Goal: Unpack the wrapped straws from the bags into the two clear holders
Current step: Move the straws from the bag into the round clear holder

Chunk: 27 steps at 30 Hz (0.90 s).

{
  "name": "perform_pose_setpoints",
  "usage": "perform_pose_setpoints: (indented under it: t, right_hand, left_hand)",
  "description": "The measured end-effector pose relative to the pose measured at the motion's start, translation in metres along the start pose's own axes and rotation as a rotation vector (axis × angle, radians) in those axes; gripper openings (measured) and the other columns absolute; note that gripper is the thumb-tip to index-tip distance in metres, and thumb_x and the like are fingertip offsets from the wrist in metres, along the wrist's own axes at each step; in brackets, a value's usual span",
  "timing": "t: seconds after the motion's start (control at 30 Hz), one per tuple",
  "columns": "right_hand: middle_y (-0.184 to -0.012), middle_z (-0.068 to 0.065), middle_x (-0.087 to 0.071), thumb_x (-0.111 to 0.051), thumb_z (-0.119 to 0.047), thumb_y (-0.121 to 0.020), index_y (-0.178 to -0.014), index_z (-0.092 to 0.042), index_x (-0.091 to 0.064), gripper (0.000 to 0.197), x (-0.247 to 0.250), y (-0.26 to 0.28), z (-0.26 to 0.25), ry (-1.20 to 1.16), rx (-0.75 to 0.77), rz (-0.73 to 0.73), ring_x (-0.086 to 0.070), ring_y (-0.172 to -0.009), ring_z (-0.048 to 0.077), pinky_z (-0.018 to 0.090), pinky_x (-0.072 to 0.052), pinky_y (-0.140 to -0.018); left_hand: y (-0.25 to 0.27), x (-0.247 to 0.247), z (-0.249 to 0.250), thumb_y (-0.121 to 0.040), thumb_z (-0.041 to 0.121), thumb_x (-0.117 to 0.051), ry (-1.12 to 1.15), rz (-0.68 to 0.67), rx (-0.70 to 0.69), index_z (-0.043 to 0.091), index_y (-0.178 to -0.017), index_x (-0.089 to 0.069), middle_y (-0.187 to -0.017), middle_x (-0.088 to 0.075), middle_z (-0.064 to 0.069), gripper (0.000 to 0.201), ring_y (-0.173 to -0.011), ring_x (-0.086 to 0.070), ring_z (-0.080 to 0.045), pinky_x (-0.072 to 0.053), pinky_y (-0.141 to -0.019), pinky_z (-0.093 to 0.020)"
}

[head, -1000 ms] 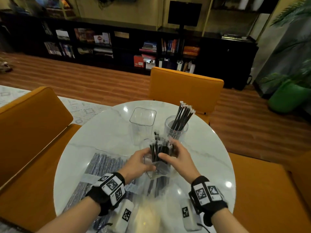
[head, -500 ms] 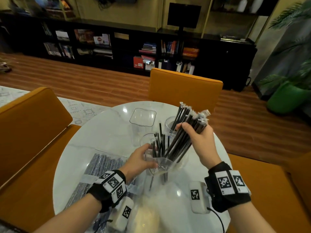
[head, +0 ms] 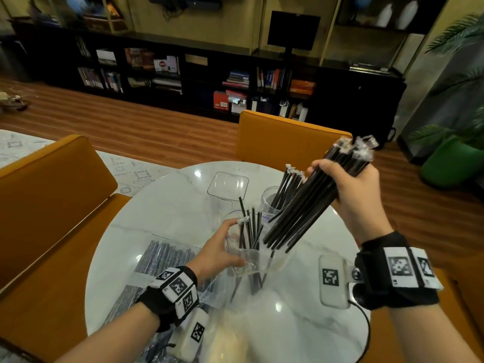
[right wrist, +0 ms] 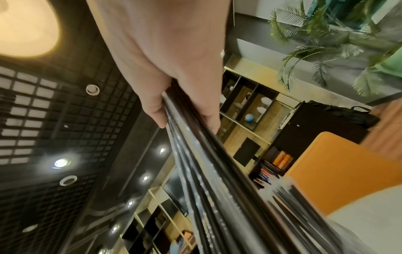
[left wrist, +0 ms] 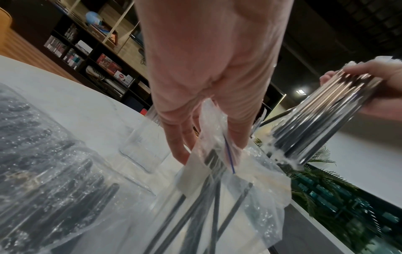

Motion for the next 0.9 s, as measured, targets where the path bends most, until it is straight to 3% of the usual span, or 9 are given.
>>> perform_pose_setpoints:
  t: [0.1, 0.3, 0.4, 0.47, 0.53, 0.6, 0.73, 0.83, 0.9]
  right_hand:
    - [-0.099, 0.015, -0.070, -0.064, -0.015, -0.089, -0.112, 0.003, -0.062, 0.029, 0.010, -0.012, -0.022, 0.021, 0.044, 0.026, -0.069, -0.101, 0.030, 0.050, -0.053, -0.094]
    - [-0.088, 0.011, -0.071, -0.067, -0.013, -0.082, -0.108, 0.008, -0.062, 0.034, 0.012, -0.056, -0.057, -0.018, 0.134, 0.109, -0.073, -0.089, 0.027, 0.043, -0.058, -0.085]
    - [-0.082, 0.010, -0.070, -0.069, -0.013, -0.074, -0.102, 0.005, -0.062, 0.034, -0.001, -0.087, -0.051, -0.017, 0.167, 0.175, -0.073, -0.078, 0.024, 0.037, -0.059, -0.073]
    - [-0.091, 0.010, -0.072, -0.071, -0.019, -0.073, -0.107, 0.000, -0.062, 0.040, -0.014, -0.098, -0.037, 0.078, 0.183, 0.211, -0.073, -0.081, 0.020, 0.034, -0.060, -0.077]
    - [-0.093, -0.002, -0.067, -0.069, -0.015, -0.083, -0.107, -0.009, -0.059, 0.027, -0.028, -0.098, -0.014, 0.219, 0.188, 0.193, -0.065, -0.079, 0.004, 0.015, -0.053, -0.073]
    - [-0.090, -0.005, -0.061, -0.064, -0.012, -0.090, -0.105, -0.013, -0.055, 0.018, -0.040, -0.090, 0.015, 0.350, 0.202, 0.155, -0.058, -0.076, 0.001, 0.009, -0.046, -0.063]
    - [-0.088, -0.006, -0.058, -0.060, -0.012, -0.094, -0.120, -0.002, -0.052, 0.029, -0.058, -0.083, 0.054, 0.416, 0.177, 0.071, -0.053, -0.072, -0.005, 0.000, -0.040, -0.059]
    - [-0.095, 0.001, -0.063, -0.060, -0.015, -0.094, -0.114, -0.004, -0.053, 0.024, -0.060, -0.088, 0.061, 0.391, 0.137, 0.105, -0.059, -0.077, 0.009, -0.005, -0.038, -0.057]
    - [-0.102, 0.006, -0.067, -0.061, -0.018, -0.093, -0.110, -0.008, -0.054, 0.021, -0.055, -0.094, 0.061, 0.346, 0.111, 0.164, -0.059, -0.085, 0.015, 0.000, -0.043, -0.063]
  left_hand:
    - [0.001, 0.003, 0.000, -0.074, -0.010, -0.073, -0.004, 0.016, -0.008, 0.039, -0.137, -0.035, -0.116, -0.051, 0.001, 0.089, -0.067, -0.061, -0.023, -0.062, -0.071, -0.035]
    - [0.002, 0.006, -0.003, -0.074, -0.010, -0.072, 0.008, 0.009, -0.006, 0.046, -0.132, -0.037, -0.122, -0.050, -0.003, 0.088, -0.067, -0.060, -0.023, -0.062, -0.074, -0.043]
    - [0.004, 0.005, -0.002, -0.074, -0.008, -0.074, 0.002, 0.009, -0.007, 0.047, -0.131, -0.035, -0.119, -0.050, 0.002, 0.088, -0.067, -0.059, -0.023, -0.062, -0.072, -0.035]
    - [0.006, 0.005, -0.001, -0.075, -0.006, -0.074, -0.009, 0.013, -0.010, 0.047, -0.132, -0.035, -0.117, -0.050, 0.005, 0.087, -0.067, -0.061, -0.020, -0.060, -0.066, -0.026]
    - [0.008, 0.005, -0.001, -0.076, -0.006, -0.073, -0.002, 0.016, -0.022, 0.047, -0.131, -0.035, -0.118, -0.050, 0.005, 0.085, -0.058, -0.061, -0.009, -0.056, -0.061, -0.019]
    - [0.010, 0.006, -0.001, -0.077, -0.005, -0.072, -0.008, 0.018, -0.020, 0.047, -0.130, -0.034, -0.118, -0.050, 0.006, 0.084, -0.052, -0.061, -0.002, -0.052, -0.058, -0.016]
    - [0.013, 0.005, -0.003, -0.077, -0.002, -0.072, -0.023, 0.022, -0.008, 0.047, -0.133, -0.032, -0.118, -0.050, 0.008, 0.085, -0.054, -0.059, -0.003, -0.052, -0.058, -0.014]
    - [0.013, 0.006, -0.004, -0.077, -0.003, -0.073, -0.018, 0.024, 0.004, 0.047, -0.134, -0.032, -0.118, -0.049, 0.009, 0.086, -0.058, -0.061, -0.005, -0.055, -0.061, -0.018]
    - [0.013, 0.008, -0.004, -0.076, -0.004, -0.073, -0.016, 0.025, 0.015, 0.047, -0.133, -0.034, -0.119, -0.050, 0.007, 0.086, -0.067, -0.064, -0.015, -0.060, -0.067, -0.023]
Point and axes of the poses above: each hand's wrist, its own y-axis away from the middle knuckle, its own x-axis out of the back of the hand, z = x × y, the point moved 4 cm from there along -y, towards the middle knuckle
